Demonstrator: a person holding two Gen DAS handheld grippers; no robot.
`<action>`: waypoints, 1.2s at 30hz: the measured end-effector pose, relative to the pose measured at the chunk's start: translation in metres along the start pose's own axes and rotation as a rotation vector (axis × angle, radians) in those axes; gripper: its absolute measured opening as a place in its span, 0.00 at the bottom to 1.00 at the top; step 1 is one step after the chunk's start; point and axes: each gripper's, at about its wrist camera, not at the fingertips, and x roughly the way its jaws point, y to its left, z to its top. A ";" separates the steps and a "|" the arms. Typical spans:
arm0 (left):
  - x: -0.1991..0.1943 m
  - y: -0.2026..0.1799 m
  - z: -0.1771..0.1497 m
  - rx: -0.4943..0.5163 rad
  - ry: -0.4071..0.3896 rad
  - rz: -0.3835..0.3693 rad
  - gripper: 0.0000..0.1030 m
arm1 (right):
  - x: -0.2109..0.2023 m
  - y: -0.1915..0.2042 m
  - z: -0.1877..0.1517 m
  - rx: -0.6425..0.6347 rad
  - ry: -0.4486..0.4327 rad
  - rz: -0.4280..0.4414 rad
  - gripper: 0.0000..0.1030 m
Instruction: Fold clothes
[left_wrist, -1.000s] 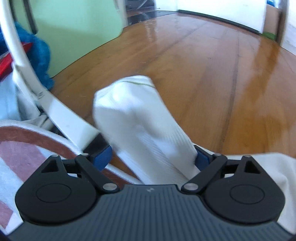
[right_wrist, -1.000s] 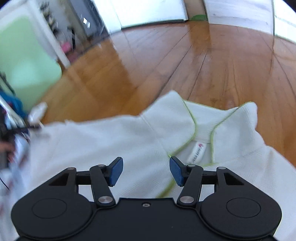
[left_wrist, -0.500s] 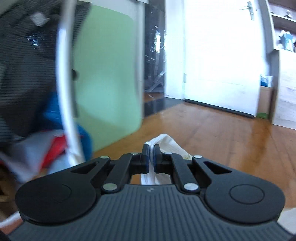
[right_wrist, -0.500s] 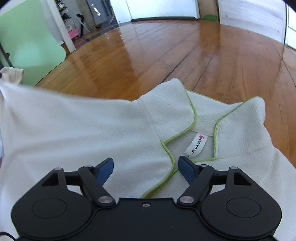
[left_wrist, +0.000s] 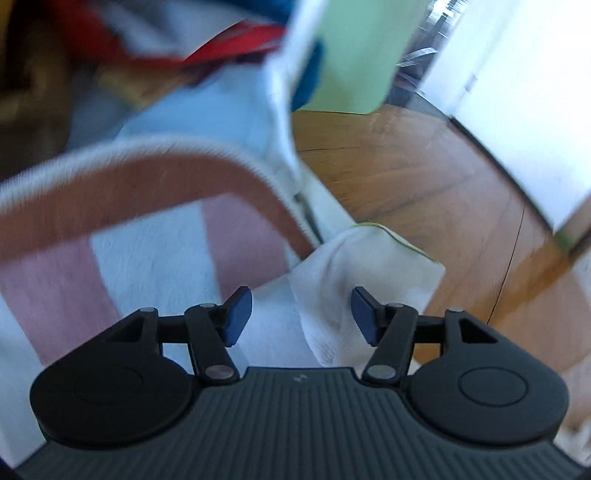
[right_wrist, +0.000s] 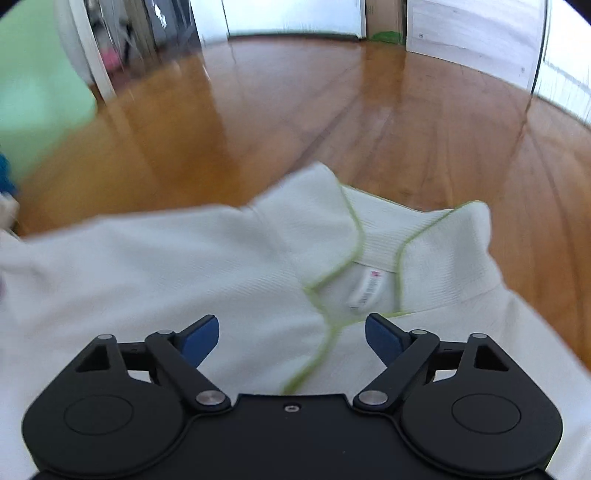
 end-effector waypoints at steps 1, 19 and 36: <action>0.004 -0.002 0.001 0.005 0.004 -0.005 0.57 | -0.005 0.003 -0.001 0.003 -0.009 0.032 0.86; -0.051 -0.106 0.015 0.363 -0.469 0.164 0.19 | 0.025 0.122 -0.009 -0.225 0.069 0.341 0.86; -0.105 -0.200 -0.113 0.475 0.089 0.031 0.77 | -0.057 0.022 -0.074 0.210 -0.014 0.080 0.85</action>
